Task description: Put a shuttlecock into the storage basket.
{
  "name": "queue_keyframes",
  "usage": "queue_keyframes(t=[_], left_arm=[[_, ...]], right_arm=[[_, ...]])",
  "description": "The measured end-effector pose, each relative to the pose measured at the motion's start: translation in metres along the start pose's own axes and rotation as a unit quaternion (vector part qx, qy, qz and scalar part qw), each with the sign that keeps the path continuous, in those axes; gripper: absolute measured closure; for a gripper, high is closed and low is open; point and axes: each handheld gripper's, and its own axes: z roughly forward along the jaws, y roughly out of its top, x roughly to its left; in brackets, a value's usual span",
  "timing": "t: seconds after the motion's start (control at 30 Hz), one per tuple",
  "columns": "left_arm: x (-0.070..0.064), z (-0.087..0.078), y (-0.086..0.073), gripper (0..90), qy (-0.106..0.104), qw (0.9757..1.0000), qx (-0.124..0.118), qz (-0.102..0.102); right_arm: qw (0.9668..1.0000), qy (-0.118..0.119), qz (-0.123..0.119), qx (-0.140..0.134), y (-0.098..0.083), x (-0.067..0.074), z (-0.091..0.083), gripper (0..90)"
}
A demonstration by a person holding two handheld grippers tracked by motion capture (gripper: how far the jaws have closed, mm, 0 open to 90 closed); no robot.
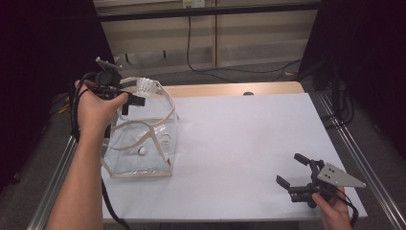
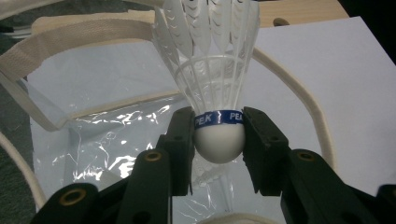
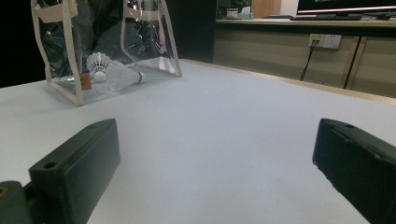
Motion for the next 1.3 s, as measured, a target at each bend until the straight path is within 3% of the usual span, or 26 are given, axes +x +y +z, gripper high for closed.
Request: queue_keyframes(t=[1.3], left_arm=[[0.019, 0.022, -0.011, 64.8, 0.024, 0.9994, 0.002, -0.023]], right_arm=[[1.0000, -0.001, 0.002, 0.001, 0.000, -0.001, 0.000, 0.4]])
